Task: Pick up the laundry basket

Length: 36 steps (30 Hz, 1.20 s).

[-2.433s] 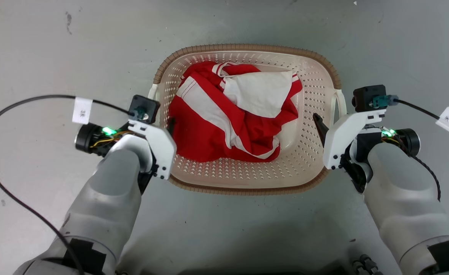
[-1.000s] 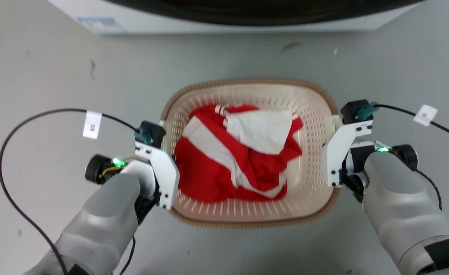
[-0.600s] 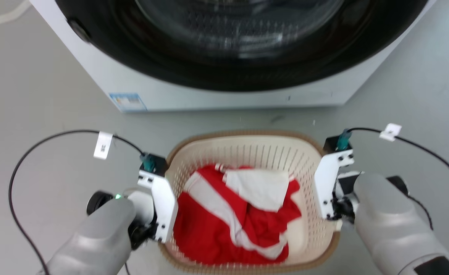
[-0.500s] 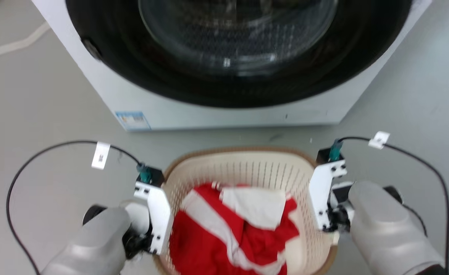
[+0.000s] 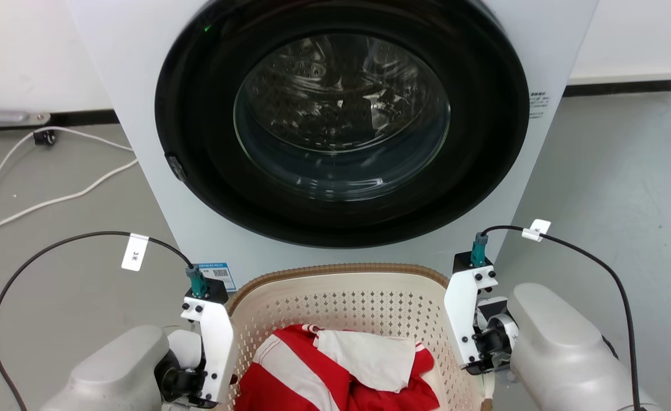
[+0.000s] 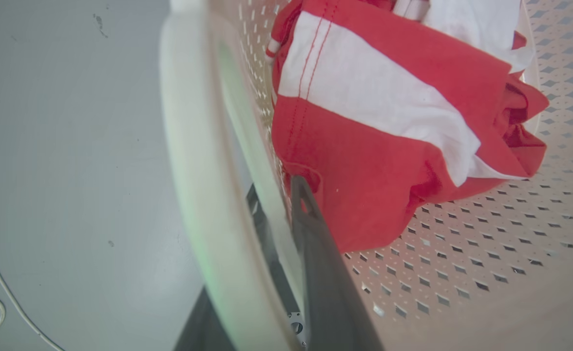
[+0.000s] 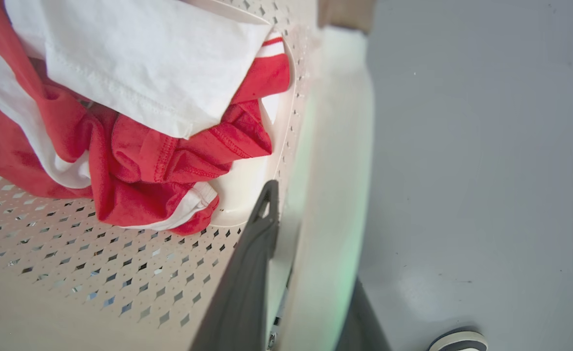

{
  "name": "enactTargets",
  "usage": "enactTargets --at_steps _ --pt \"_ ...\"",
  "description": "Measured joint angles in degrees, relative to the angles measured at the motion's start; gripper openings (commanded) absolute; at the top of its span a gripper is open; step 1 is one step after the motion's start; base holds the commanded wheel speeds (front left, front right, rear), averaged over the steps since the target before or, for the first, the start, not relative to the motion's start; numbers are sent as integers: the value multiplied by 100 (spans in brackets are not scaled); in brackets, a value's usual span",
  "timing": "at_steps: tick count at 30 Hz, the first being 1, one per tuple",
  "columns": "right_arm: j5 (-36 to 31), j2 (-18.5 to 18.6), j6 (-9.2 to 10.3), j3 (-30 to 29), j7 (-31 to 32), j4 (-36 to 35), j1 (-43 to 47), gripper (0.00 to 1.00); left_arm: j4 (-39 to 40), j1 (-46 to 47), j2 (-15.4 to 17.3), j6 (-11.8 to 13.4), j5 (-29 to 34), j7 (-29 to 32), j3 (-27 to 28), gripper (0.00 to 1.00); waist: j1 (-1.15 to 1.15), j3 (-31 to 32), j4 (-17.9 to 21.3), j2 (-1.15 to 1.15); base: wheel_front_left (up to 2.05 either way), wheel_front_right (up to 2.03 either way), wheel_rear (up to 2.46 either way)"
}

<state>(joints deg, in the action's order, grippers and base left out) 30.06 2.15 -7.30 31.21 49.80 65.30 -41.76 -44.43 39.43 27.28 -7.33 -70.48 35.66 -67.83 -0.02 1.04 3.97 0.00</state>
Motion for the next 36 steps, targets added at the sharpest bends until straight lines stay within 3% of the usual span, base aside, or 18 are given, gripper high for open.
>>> enactTargets --at_steps 13,36 --pt "363 10 22 261 244 79 65 0 10 -54 26 0 -358 445 -162 0 1 377 126 0 0 0 0" --pt "539 21 22 582 219 232 -7 0 -86 -104 -54 10 -583 503 -241 0 2 510 6 0 0 0 0"
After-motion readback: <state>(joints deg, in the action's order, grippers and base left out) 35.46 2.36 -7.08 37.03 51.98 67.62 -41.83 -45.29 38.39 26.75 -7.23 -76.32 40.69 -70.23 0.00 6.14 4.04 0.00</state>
